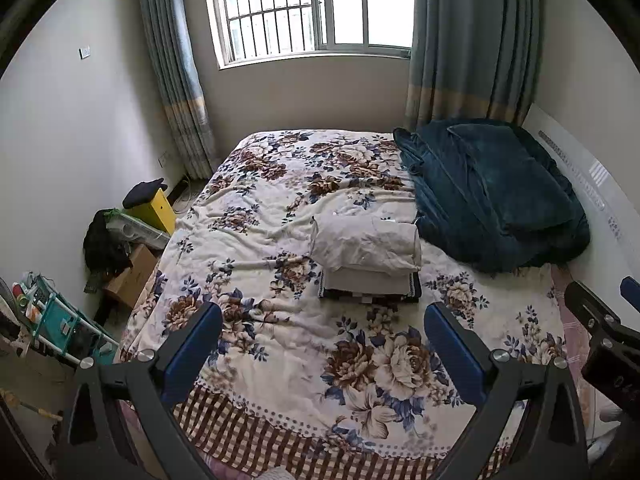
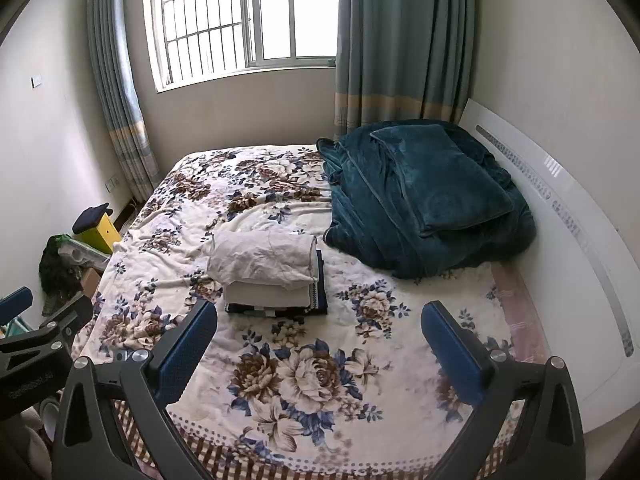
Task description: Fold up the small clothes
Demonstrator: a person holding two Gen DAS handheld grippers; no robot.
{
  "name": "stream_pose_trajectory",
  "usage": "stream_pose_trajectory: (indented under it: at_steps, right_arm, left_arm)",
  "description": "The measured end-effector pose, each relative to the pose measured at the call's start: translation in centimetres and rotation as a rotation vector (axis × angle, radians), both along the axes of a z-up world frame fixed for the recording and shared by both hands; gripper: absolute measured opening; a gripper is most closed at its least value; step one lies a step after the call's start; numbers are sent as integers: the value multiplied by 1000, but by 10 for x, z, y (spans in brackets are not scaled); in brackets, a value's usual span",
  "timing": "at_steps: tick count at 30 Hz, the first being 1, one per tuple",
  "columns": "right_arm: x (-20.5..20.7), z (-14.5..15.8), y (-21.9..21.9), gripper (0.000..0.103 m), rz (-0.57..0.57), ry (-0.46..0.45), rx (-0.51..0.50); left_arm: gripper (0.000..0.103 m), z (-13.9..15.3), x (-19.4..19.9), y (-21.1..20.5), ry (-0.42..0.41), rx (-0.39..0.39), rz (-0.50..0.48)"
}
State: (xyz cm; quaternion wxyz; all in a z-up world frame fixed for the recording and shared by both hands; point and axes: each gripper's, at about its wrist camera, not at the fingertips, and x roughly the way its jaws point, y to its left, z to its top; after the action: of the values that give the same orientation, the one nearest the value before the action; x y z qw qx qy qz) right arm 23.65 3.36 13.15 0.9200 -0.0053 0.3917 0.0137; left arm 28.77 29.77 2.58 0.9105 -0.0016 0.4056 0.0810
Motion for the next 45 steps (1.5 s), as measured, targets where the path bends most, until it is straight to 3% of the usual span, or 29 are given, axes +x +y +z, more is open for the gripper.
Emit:
stream_pose_trajectory:
  at_steps: [45]
  right_arm:
    - [-3, 2, 7, 103, 1, -7, -4]
  left_arm:
    - [103, 10, -8, 3, -22, 3, 2]
